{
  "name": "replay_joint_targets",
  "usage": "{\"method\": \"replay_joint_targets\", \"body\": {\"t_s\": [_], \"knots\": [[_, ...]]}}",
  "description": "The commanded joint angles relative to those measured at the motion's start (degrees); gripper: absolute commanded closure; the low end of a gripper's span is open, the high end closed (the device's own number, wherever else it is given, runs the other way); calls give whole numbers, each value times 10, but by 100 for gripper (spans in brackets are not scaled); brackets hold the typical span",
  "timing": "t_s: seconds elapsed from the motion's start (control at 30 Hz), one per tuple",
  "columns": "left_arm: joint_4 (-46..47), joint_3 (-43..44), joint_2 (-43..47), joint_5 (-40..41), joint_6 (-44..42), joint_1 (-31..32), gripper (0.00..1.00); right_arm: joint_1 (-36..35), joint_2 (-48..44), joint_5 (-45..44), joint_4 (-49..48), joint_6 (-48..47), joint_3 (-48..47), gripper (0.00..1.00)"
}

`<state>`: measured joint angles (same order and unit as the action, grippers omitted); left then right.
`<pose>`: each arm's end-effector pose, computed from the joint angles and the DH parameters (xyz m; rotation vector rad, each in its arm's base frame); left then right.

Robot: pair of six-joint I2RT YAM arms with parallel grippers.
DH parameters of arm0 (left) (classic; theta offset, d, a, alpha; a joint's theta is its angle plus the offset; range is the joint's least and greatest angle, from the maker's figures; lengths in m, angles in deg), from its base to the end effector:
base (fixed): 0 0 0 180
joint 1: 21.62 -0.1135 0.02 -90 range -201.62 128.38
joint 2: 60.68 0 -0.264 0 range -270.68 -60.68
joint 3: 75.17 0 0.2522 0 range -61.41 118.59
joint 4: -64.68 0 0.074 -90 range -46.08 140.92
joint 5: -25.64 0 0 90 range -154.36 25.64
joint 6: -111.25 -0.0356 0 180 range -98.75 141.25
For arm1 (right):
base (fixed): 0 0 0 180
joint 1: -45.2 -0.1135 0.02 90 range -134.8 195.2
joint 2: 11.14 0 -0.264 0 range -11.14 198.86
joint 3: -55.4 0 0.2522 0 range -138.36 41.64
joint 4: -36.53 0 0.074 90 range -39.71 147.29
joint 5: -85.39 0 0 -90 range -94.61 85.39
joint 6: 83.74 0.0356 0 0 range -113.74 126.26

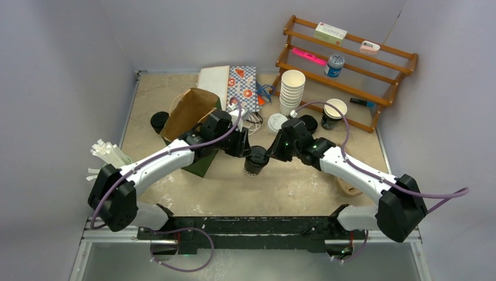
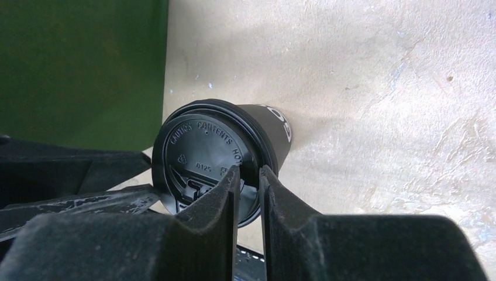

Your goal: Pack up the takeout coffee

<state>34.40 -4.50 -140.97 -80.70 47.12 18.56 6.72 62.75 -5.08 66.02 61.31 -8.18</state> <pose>0.2282 -0.2058 0.2622 0.4593 2.3641 -0.9013 0.2186 0.1734 0.2518 0.3521 2.3860 0.8163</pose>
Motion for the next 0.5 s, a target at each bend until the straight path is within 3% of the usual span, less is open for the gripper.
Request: {"method": "replay_joint_targets", "body": {"t_s": [0.0,0.17,0.33,0.47], "knots": [[-7,0,31,-10,-3,2,69,0,10,2,40,-44,-23,78],[-8,-20,54,-10,4,2,69,0,-2,4,53,-94,-46,73],[-10,-40,78,1,8,2,69,0,-10,0,58,-141,-67,62],[-15,-53,111,23,16,2,69,-1,-3,1,85,-198,-90,40]]}}
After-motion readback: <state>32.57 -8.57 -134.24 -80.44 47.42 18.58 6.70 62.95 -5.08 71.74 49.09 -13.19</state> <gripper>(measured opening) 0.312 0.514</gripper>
